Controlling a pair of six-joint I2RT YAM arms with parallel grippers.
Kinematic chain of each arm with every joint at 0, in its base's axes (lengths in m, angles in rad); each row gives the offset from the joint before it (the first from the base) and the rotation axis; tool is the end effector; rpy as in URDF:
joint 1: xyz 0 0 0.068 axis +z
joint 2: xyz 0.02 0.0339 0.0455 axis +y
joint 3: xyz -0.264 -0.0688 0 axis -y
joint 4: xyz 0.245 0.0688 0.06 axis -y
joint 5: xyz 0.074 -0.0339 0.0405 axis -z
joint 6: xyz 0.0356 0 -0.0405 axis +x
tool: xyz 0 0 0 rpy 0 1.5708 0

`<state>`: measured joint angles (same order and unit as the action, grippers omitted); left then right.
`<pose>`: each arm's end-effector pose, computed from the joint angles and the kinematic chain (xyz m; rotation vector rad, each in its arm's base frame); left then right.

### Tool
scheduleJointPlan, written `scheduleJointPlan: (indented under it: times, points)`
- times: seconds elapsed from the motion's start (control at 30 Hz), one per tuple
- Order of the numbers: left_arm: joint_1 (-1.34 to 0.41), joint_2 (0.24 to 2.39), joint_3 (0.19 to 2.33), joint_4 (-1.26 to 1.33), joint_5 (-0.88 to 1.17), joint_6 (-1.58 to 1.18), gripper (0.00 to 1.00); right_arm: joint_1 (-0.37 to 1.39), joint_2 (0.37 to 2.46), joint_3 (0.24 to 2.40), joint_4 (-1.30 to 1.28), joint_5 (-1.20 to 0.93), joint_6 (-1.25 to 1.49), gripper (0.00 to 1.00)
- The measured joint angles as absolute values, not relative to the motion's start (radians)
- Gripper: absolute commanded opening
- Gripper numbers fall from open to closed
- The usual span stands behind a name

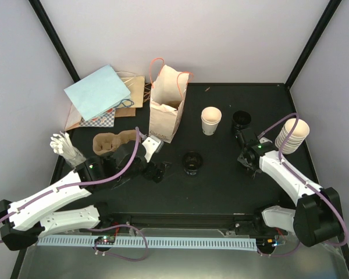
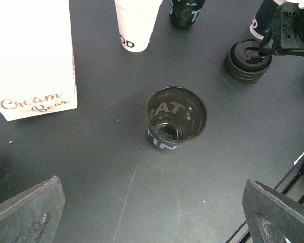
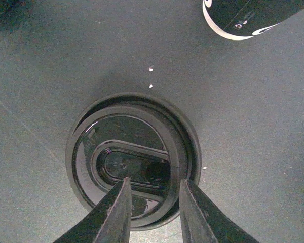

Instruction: Pack the takeout coffee

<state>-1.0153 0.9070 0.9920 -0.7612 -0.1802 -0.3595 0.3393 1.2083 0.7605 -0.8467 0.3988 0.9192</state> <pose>0.1011 -0.1508 0.3338 0.6430 2.1983 -0.5368 0.1954 0.0543 0.2056 0.8379 2.5453 -0.2184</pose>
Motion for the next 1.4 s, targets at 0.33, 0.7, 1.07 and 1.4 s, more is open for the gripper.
scheduleJointPlan:
  times: [0.33, 0.7, 1.07, 1.4]
  points:
    - [-1.015, 0.907, 0.992, -0.762, -0.182, -0.360, 0.99, 0.329, 1.230, 0.747, -0.832, 0.401, 0.923, 0.27]
    - [-1.015, 0.907, 0.992, -0.762, -0.183, -0.360, 0.99, 0.312, 1.261, 0.728, -0.804, 0.406, 0.922, 0.26]
    - [-1.015, 0.907, 0.992, -0.761, -0.182, -0.360, 0.99, 0.311, 1.264, 0.721, -0.792, 0.414, 0.920, 0.11]
    - [-1.015, 0.907, 0.992, -0.761, -0.182, -0.360, 0.99, 0.311, 1.221, 0.741, -0.841, 0.415, 0.902, 0.05]
